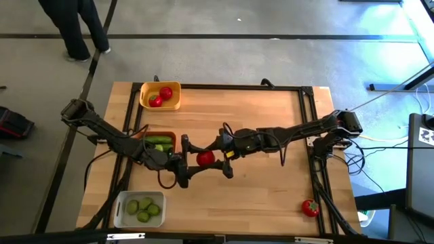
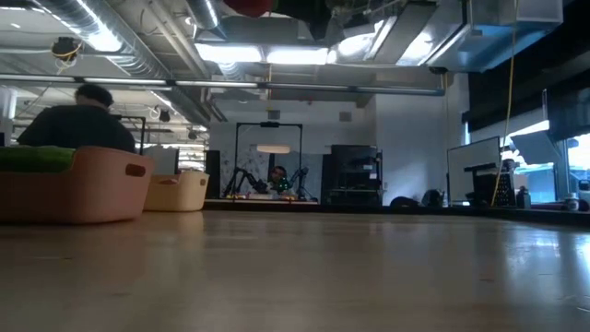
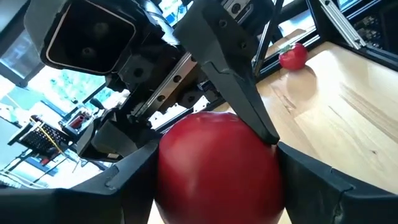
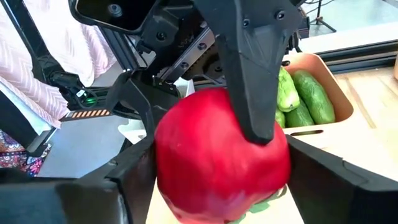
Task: Sort produce into baskets
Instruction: Put the tomato into the yellow bin
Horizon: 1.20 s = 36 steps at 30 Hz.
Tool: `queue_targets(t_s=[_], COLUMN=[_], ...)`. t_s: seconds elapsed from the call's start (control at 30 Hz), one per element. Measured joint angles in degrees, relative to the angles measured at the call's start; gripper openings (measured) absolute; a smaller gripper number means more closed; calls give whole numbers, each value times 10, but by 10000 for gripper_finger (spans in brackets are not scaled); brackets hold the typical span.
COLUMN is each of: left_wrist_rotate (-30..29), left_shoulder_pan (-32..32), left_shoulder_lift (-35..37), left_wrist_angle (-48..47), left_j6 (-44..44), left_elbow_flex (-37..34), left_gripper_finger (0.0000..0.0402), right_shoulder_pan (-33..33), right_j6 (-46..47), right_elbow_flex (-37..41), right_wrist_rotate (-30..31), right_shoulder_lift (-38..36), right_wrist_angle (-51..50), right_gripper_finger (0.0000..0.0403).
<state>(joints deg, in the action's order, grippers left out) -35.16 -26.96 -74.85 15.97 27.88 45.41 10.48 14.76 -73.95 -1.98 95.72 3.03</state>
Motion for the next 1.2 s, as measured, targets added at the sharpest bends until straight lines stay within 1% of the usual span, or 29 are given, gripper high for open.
queue_targets(t_s=[0.1, 0.2, 0.27, 0.37, 0.5, 0.6, 0.63, 0.7, 0.87, 1.0, 1.1, 1.2], left_wrist_rotate=[1, -13, -20, -37, -74, -76, -77, -76, -76, -75, -73, -47], left_shoulder_pan=[1, 0, 0, 6, 26, 53, 64, 84, 143, 200, 248, 306], left_shoulder_lift=[-1, 2, 4, 7, 15, 25, 28, 36, 52, 62, 68, 70], left_wrist_angle=[-2, -5, -9, -31, -84, -137, -155, -208, -362, -462, -512, -550], left_j6=[-8, -20, -37, -80, -189, -256, -278, -319, -403, -444, -464, -475], left_elbow_flex=[0, 0, 0, 0, 0, 0, 2, 13, 54, 79, 85, 89], left_gripper_finger=[271, 276, 279, 279, 279, 278, 278, 278, 278, 278, 278, 278], right_shoulder_pan=[0, 0, 1, 12, 32, 51, 57, 62, 60, 56, 56, 56], right_j6=[-13, -17, -14, 14, 67, 119, 133, 157, 222, 255, 280, 291], right_elbow_flex=[0, 0, -1, 0, 0, 16, 28, 57, 141, 210, 249, 279], right_wrist_rotate=[-18, -31, -14, 40, 135, 213, 232, 249, 251, 249, 248, 247], right_shoulder_lift=[-8, -45, -72, -104, -121, -121, -121, -121, -120, -120, -120, -120], right_wrist_angle=[-23, -106, -172, -281, -419, -481, -487, -488, -470, -431, -413, -376], right_gripper_finger=[308, 321, 324, 323, 319, 319, 319, 319, 319, 319, 319, 319])
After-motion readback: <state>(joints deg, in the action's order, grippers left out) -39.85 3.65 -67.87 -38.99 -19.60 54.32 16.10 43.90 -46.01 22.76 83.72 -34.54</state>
